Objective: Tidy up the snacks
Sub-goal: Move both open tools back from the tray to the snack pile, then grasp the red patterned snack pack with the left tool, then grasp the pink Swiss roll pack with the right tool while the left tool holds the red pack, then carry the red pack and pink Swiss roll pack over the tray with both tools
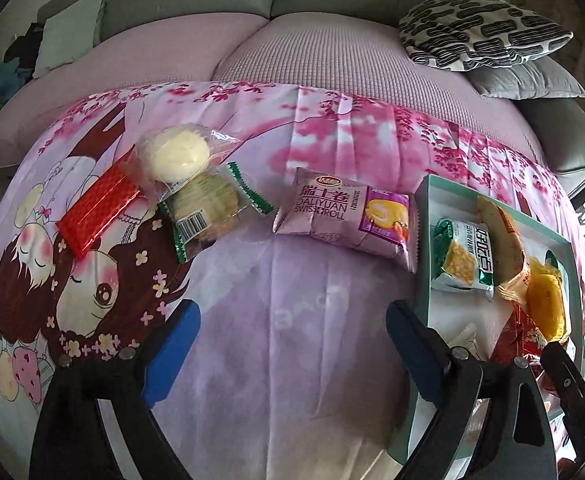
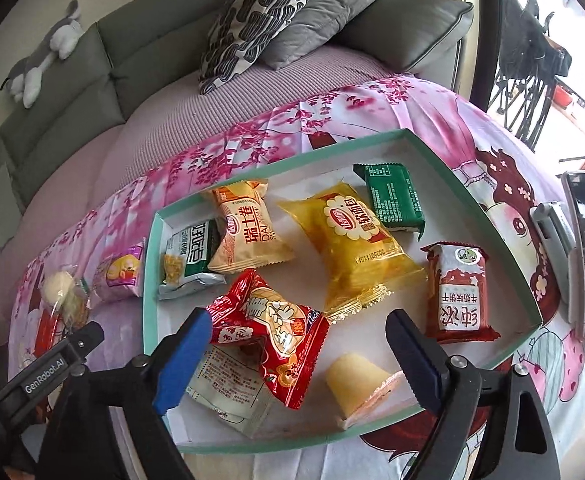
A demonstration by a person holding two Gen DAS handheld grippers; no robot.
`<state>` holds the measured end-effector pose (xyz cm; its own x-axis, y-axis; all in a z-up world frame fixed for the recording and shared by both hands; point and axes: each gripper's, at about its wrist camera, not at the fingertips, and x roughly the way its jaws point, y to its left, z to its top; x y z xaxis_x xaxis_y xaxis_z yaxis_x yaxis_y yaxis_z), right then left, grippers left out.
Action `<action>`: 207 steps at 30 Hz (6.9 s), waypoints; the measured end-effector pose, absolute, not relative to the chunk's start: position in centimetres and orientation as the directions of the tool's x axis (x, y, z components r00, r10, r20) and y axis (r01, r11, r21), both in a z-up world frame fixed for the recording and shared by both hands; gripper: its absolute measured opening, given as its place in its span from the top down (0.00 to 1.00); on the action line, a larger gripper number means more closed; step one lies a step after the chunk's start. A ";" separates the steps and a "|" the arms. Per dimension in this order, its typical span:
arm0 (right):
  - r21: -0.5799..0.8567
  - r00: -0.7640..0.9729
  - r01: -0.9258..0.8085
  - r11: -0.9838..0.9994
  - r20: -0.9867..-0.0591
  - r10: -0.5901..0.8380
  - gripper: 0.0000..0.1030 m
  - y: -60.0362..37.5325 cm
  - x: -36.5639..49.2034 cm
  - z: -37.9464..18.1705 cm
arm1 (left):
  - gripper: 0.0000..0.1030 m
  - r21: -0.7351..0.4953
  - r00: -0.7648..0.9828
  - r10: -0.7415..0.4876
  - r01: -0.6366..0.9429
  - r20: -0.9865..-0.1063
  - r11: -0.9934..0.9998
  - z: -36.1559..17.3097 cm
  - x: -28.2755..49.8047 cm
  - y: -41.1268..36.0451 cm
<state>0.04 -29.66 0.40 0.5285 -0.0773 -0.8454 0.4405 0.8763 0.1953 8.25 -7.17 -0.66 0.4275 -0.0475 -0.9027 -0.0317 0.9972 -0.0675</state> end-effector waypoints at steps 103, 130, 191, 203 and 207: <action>0.161 0.483 -0.085 0.983 -0.857 0.182 0.00 -12.5 18.0 -0.3 | 0.53 0.029 0.334 0.098 -0.205 -0.937 0.978 -4.4 16.5 12.3; 0.251 0.315 -0.052 0.966 -0.914 0.255 0.05 -11.9 14.4 -4.3 | 0.53 -0.018 0.296 0.024 -0.139 -0.955 0.990 -4.2 14.0 7.9; 0.251 0.571 0.040 0.967 -0.800 0.184 0.57 -14.3 7.3 -0.6 | 0.55 0.064 0.365 0.125 -0.174 -0.923 0.983 -2.6 13.8 7.6; 0.303 0.631 0.053 0.952 -0.749 0.203 0.57 -16.0 6.6 2.2 | 0.55 0.041 0.476 0.137 -0.207 -0.869 0.978 2.6 12.8 7.9; 0.308 0.641 0.094 0.947 -0.746 0.179 0.57 -17.8 6.5 2.8 | 0.55 0.004 0.514 0.087 -0.162 -0.853 0.987 4.1 12.6 6.6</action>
